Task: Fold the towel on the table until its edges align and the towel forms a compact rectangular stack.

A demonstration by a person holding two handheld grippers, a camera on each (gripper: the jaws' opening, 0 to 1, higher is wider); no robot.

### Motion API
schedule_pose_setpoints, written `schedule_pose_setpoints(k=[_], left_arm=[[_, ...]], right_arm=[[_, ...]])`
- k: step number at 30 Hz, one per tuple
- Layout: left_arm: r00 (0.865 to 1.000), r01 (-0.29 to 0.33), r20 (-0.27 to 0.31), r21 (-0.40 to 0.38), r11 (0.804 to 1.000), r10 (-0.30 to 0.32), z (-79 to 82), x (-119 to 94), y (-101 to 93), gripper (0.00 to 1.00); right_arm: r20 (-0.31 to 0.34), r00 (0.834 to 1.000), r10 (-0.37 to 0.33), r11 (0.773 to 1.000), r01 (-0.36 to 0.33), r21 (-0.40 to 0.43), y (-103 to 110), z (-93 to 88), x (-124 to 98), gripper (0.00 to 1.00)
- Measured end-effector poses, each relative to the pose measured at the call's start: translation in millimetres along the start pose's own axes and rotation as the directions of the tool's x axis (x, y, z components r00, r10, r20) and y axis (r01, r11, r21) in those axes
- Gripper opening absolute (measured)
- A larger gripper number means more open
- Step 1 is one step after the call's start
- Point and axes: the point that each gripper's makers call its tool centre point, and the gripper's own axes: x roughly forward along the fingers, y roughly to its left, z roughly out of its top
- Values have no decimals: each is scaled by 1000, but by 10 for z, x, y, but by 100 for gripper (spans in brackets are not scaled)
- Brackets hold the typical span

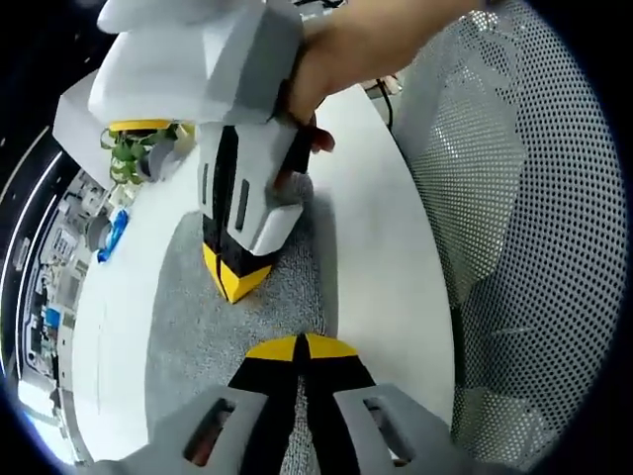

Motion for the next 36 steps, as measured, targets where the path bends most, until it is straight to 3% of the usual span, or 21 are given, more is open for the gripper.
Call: schedule_pose_setpoints(k=[8,36], left_arm=[[1000,-6,-20,-13,1000,6,-42,-5,30,1],[997,-57,-52,-80,995,53,-202,-30,177,1]], right_arm=[[-22,1000,-13,999,12,-45,-1,-20,-21,0],[-16,1000,5,1000,-4,27,-30,-57,-53,0]])
